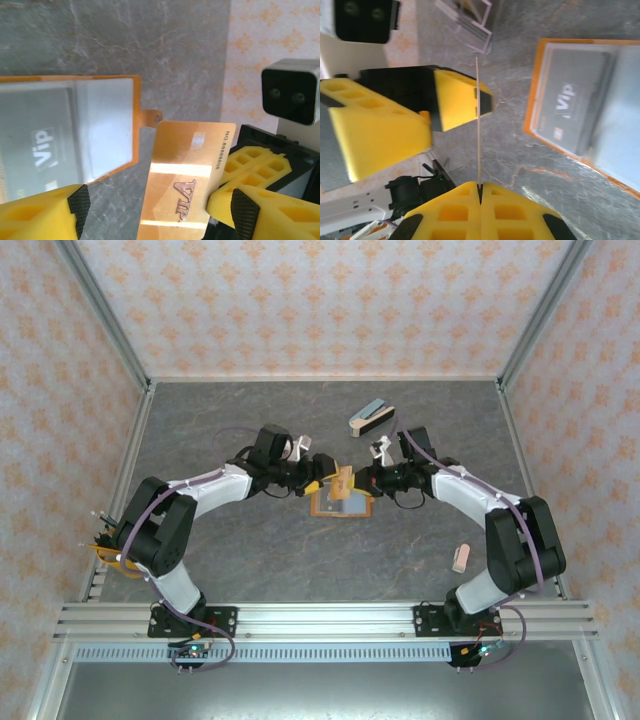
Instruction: Take the credit cards out of the card holder
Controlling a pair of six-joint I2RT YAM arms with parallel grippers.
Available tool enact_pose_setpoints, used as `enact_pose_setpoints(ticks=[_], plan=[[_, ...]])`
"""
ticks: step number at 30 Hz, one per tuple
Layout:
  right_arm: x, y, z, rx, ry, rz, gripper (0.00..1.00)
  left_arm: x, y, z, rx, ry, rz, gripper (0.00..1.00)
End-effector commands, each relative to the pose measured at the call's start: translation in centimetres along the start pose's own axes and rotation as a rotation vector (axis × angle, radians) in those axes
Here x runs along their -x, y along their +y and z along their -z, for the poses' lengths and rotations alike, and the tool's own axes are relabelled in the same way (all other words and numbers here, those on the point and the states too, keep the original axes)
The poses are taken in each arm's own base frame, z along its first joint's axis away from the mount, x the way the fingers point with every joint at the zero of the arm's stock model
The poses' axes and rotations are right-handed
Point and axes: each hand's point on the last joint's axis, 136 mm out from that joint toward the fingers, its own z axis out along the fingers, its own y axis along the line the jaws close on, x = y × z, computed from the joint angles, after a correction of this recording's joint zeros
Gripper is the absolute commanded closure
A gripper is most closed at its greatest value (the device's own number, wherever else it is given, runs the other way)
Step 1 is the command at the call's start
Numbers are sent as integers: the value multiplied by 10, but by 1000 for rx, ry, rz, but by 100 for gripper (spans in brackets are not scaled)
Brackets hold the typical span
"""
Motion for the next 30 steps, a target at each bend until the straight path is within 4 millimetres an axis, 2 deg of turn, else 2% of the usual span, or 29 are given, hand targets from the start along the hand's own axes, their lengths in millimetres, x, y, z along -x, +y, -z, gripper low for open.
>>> enact_pose_setpoints(ticks=[1, 3, 5, 10, 15, 17, 20, 22, 25, 28, 30], plan=[[8, 33, 10, 114, -14, 60, 100, 2, -40, 11, -154, -2, -70, 23], [9, 34, 12, 124, -16, 56, 100, 2, -46, 14, -177, -6, -81, 27], [10, 34, 13, 129, -17, 56, 100, 2, -50, 16, -186, -9, -90, 37], [11, 32, 13, 122, -20, 53, 100, 3, -53, 19, -190, -18, -100, 71], [11, 30, 13, 107, -19, 46, 100, 1, -53, 21, -178, -19, -104, 89], [11, 28, 14, 87, -24, 44, 92, 1, -48, 22, -138, -24, -107, 97], [14, 21, 19, 13, -58, 34, 68, 3, -36, 28, -23, -44, -104, 100], [17, 15, 23, -47, -92, 26, 51, 6, -16, 36, 124, -69, -85, 100], [21, 2, 30, -143, -143, 19, 34, 15, 18, 60, 399, -142, -52, 100], [23, -11, 37, -225, -186, 9, 24, 27, 36, 88, 600, -233, -23, 100], [24, -20, 41, -276, -212, -1, 18, 37, 40, 108, 709, -310, -1, 100]])
